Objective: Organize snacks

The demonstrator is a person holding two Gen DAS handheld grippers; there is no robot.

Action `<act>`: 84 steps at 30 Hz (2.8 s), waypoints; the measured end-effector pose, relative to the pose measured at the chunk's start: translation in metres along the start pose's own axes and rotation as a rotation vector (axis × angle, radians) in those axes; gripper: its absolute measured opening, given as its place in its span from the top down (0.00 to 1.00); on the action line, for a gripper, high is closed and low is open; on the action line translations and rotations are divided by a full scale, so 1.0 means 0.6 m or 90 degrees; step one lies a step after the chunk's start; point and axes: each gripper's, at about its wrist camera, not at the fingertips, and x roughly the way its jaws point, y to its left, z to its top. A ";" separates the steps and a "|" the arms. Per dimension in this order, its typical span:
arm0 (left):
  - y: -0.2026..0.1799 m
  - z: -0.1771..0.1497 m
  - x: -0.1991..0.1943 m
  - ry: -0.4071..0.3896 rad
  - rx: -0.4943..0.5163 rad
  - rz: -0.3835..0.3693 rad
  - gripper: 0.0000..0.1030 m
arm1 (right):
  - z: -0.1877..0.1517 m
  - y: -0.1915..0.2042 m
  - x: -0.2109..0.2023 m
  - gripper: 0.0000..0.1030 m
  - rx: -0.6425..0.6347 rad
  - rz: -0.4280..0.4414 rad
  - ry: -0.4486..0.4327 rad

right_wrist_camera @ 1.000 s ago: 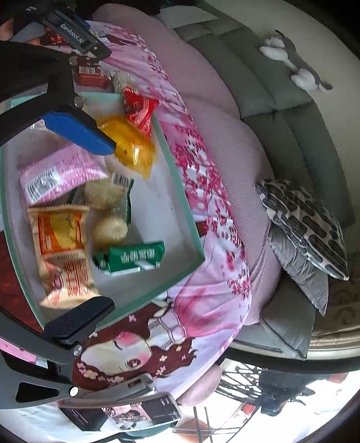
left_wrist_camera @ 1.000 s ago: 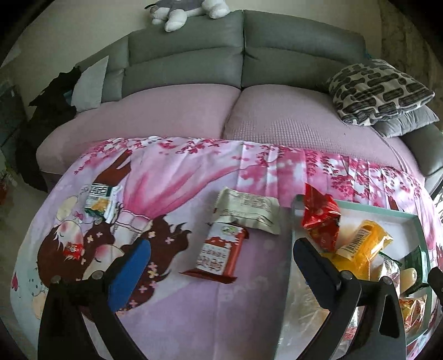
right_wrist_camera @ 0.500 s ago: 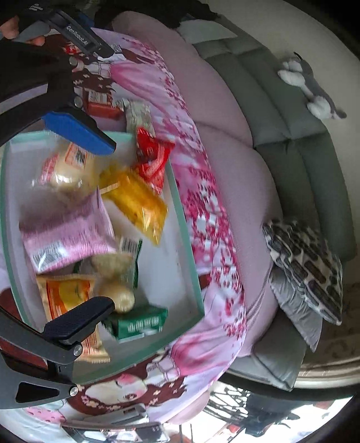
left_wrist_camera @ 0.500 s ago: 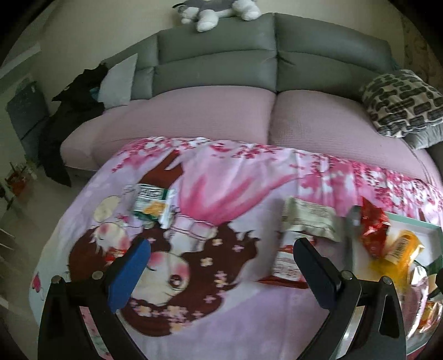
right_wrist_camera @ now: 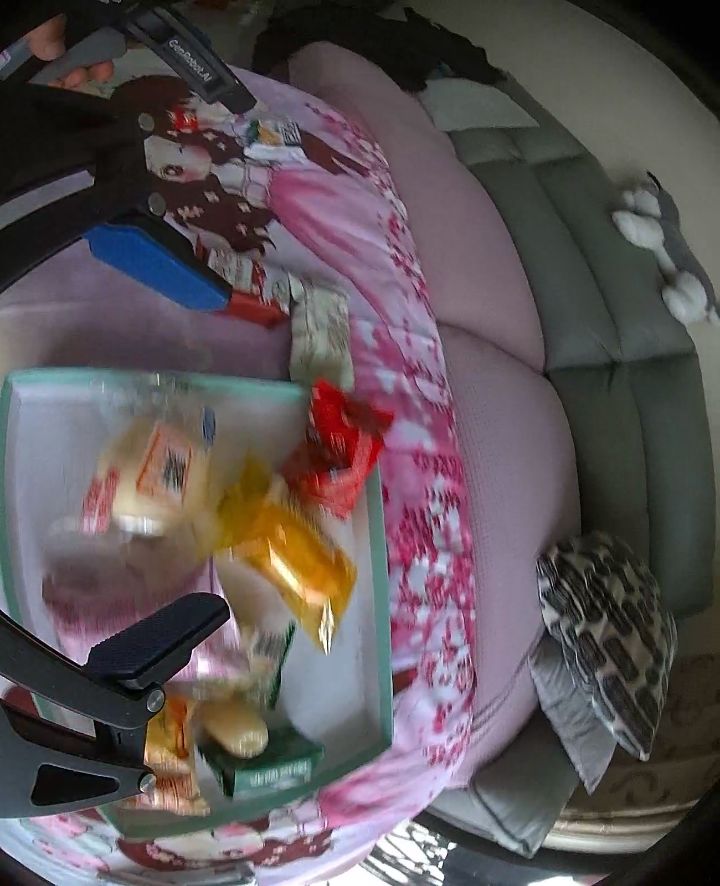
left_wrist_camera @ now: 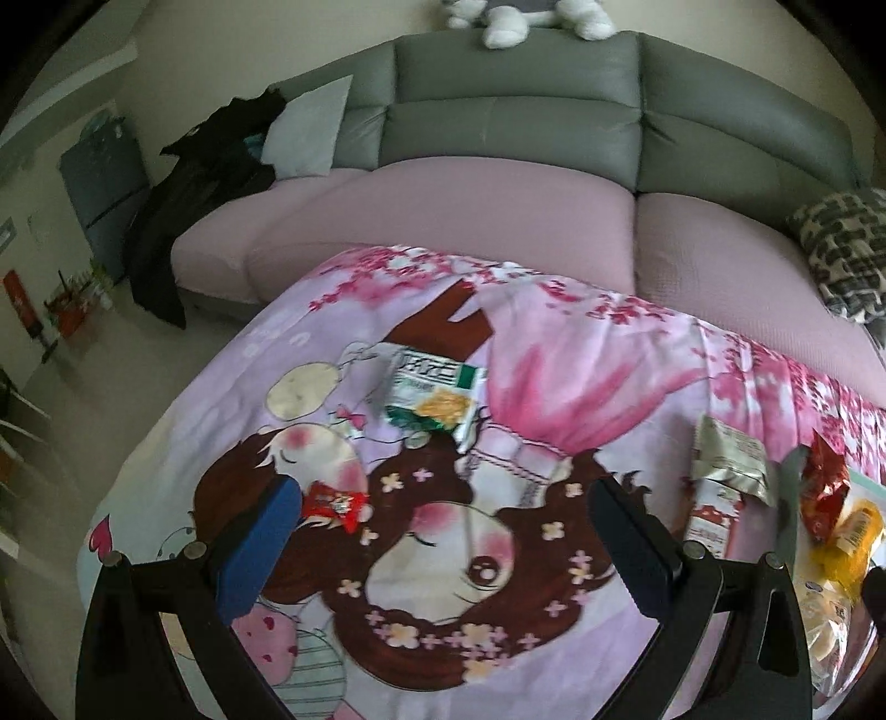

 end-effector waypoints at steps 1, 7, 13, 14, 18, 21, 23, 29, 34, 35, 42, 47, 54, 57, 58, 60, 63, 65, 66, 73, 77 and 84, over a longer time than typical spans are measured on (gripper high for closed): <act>0.008 0.001 0.003 0.003 -0.005 0.002 0.00 | -0.001 0.011 0.004 0.00 -0.003 0.008 0.001; 0.047 0.004 0.022 0.013 -0.025 0.001 0.00 | -0.009 0.080 0.027 0.00 -0.039 0.059 0.003; 0.086 0.014 0.059 0.032 -0.051 -0.010 0.00 | -0.012 0.132 0.056 0.00 -0.061 0.080 0.001; 0.091 0.016 0.067 0.035 -0.052 -0.017 0.00 | -0.011 0.140 0.061 0.00 -0.063 0.079 -0.001; 0.101 0.025 0.092 0.053 -0.040 -0.053 0.00 | -0.009 0.157 0.076 0.00 -0.067 0.075 0.000; 0.107 0.029 0.102 0.052 -0.039 -0.067 0.00 | -0.009 0.165 0.091 0.00 -0.065 0.075 0.005; 0.109 0.033 0.116 0.056 -0.043 -0.086 0.00 | -0.010 0.169 0.100 0.01 -0.066 0.073 0.009; 0.092 0.045 0.164 0.087 -0.017 -0.120 0.01 | -0.012 0.171 0.123 0.07 -0.066 0.055 0.020; 0.073 0.065 0.186 0.086 0.010 -0.148 0.01 | -0.016 0.172 0.137 0.16 -0.066 0.043 0.029; 0.066 0.070 0.190 0.083 0.023 -0.148 0.01 | -0.017 0.173 0.138 0.17 -0.066 0.042 0.028; 0.048 0.077 0.219 0.109 0.064 -0.131 0.23 | -0.019 0.179 0.153 0.33 -0.072 0.038 0.037; 0.040 0.073 0.217 0.112 0.061 -0.140 0.36 | -0.020 0.180 0.154 0.54 -0.071 0.038 0.040; 0.052 0.070 0.198 0.101 0.037 -0.125 0.46 | -0.015 0.169 0.143 0.58 -0.057 0.045 0.037; 0.058 0.066 0.184 0.095 0.023 -0.127 0.47 | -0.012 0.165 0.129 0.59 -0.053 0.054 0.029; 0.059 0.066 0.178 0.091 0.019 -0.127 0.47 | -0.011 0.165 0.125 0.59 -0.053 0.055 0.027; 0.060 0.066 0.161 0.080 0.013 -0.128 0.48 | -0.011 0.162 0.112 0.59 -0.051 0.058 0.018; 0.062 0.067 0.132 0.064 0.000 -0.142 0.48 | -0.013 0.157 0.088 0.59 -0.047 0.068 0.002; 0.062 0.064 0.109 0.053 -0.010 -0.153 0.48 | -0.015 0.154 0.074 0.59 -0.047 0.072 -0.009; 0.061 0.063 0.100 0.049 -0.014 -0.158 0.48 | -0.015 0.153 0.066 0.59 -0.049 0.074 -0.015; 0.048 0.035 0.041 0.033 -0.030 -0.188 0.48 | -0.004 0.133 0.021 0.59 -0.035 0.088 -0.055; 0.026 0.020 0.011 0.022 -0.022 -0.196 0.48 | 0.003 0.111 -0.007 0.59 -0.011 0.093 -0.080; -0.037 0.005 -0.018 0.009 0.029 -0.230 0.48 | 0.014 0.072 -0.025 0.59 0.025 0.072 -0.101</act>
